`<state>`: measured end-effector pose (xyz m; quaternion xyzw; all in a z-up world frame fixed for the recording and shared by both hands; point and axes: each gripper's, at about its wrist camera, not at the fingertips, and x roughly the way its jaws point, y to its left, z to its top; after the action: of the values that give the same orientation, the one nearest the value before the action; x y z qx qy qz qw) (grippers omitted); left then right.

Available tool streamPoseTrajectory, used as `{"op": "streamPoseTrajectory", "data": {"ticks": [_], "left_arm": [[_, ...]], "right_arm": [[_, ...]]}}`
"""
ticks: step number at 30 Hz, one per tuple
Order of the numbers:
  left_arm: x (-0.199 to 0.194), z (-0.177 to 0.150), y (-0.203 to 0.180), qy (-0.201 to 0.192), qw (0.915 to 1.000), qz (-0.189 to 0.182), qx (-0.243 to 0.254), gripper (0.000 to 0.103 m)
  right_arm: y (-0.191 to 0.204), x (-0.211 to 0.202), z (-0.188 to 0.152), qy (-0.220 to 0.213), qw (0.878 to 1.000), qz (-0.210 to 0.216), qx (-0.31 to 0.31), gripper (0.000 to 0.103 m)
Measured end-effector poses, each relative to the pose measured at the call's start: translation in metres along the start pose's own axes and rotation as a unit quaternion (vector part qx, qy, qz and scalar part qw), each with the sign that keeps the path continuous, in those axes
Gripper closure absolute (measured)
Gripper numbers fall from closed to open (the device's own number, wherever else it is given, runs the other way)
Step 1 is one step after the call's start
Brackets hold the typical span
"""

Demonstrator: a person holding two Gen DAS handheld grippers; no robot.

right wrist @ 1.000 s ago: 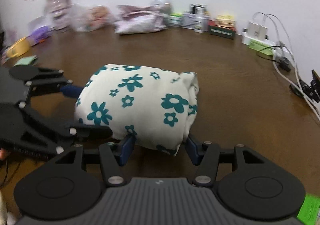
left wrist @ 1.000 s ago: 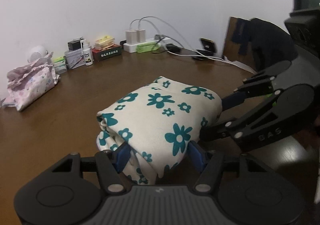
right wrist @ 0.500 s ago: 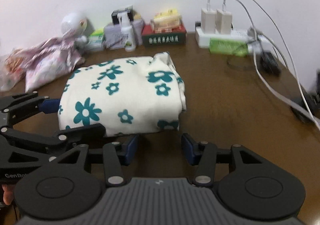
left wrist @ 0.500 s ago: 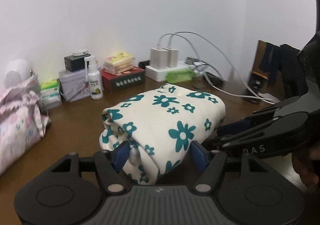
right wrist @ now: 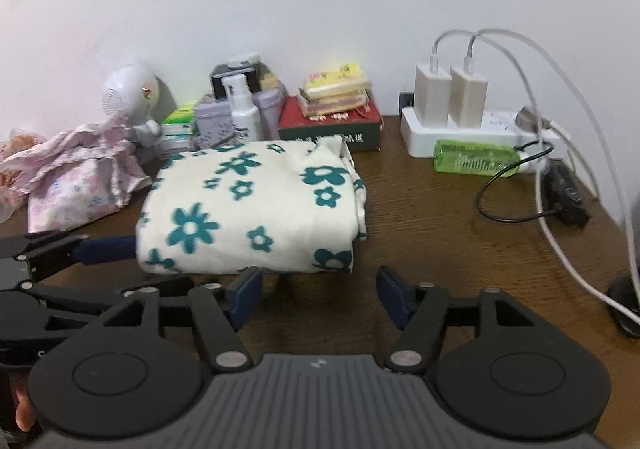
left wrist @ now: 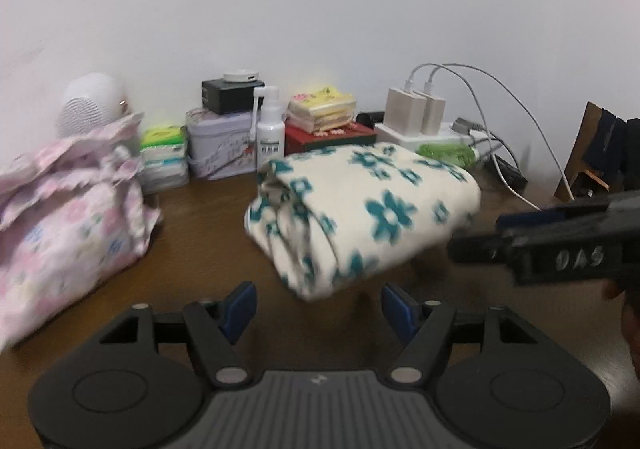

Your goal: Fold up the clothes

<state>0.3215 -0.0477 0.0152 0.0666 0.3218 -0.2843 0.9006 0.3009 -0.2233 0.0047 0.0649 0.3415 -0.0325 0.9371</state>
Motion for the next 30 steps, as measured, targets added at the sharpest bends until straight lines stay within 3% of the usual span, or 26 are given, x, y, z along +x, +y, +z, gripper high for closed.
{"op": "streamPoseTrajectory", "data": {"ticks": [6,11,14,19,24,30], "left_arm": [[-0.079,-0.027,-0.044,0.004,0.9989,0.043,0.021,0.026],[-0.16,-0.061,-0.065,-0.03,0.9968,0.071,-0.024,0.017],[-0.193,-0.091,-0.076,-0.025,0.9922,0.101,-0.069,0.017],[-0.225,-0.14,-0.094,-0.03,0.9784,0.153,-0.135,0.017],[-0.235,-0.175,-0.102,-0.016,0.9575,0.214,-0.193,0.017],[-0.24,-0.198,-0.112,-0.008,0.9526,0.236,-0.192,0.016]], "right_arm": [[0.009,-0.067,-0.021,-0.014,0.999,0.024,0.02,0.02],[0.016,-0.119,-0.056,-0.015,0.999,0.031,0.019,0.007],[0.018,-0.145,-0.087,-0.013,0.999,0.045,0.029,0.004],[0.032,-0.177,-0.14,-0.007,0.998,0.055,0.005,0.004],[0.038,-0.206,-0.176,-0.019,0.999,0.043,-0.015,0.0],[0.043,-0.222,-0.206,-0.018,0.999,0.019,-0.034,0.0]]}}
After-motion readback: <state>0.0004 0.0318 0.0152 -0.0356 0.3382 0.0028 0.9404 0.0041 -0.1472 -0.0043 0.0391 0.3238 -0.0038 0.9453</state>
